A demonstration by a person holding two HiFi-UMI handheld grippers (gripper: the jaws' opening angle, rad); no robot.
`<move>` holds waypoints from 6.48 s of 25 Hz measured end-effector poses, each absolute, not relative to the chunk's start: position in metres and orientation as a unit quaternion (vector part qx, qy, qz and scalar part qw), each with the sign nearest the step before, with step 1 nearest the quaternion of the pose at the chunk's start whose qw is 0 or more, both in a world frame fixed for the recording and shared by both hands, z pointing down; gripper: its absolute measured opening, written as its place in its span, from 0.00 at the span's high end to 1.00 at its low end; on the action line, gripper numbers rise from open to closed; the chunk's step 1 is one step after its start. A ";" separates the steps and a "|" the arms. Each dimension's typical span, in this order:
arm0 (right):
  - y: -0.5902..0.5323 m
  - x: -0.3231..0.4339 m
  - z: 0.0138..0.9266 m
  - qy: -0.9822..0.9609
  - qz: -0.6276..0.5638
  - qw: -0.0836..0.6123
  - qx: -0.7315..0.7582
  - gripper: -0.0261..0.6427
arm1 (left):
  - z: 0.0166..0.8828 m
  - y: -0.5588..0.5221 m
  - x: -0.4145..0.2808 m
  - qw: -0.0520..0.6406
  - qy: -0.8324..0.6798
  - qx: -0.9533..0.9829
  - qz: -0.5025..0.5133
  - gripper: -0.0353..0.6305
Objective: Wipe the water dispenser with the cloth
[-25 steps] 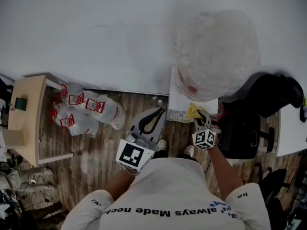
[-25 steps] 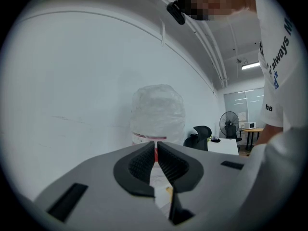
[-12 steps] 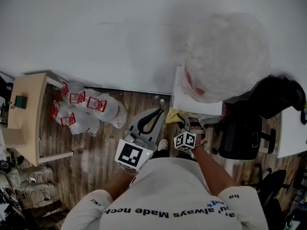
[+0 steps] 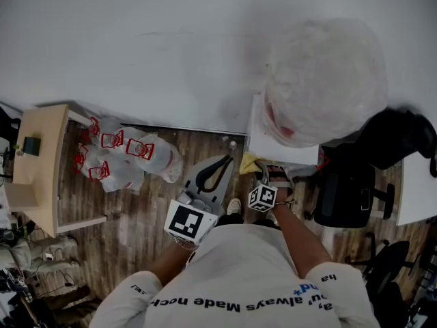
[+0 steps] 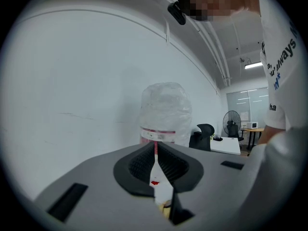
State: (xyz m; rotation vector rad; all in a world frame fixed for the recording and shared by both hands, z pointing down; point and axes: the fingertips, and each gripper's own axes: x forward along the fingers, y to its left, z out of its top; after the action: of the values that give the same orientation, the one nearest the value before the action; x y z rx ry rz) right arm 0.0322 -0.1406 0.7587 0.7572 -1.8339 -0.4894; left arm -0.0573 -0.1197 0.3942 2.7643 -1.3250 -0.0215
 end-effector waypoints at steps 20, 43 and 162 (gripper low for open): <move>-0.137 0.085 0.758 -0.748 -0.198 0.539 0.333 0.85 | 0.394 -0.113 -0.035 0.044 -0.431 0.901 -0.006 0.89; -0.129 0.165 0.758 -0.729 -0.179 0.555 0.360 0.85 | 0.390 -0.105 0.003 0.046 -0.422 0.905 -0.004 0.89; -0.094 0.194 0.512 -0.822 0.047 0.218 0.524 0.84 | 0.375 -0.094 0.001 0.043 -0.429 0.902 -0.013 0.89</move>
State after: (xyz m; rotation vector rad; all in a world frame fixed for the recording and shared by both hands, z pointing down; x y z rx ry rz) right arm 0.1943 -0.0939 0.5122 1.4517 -2.2758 0.1288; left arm 0.0006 -0.0940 0.3750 2.7583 -1.3123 -0.0405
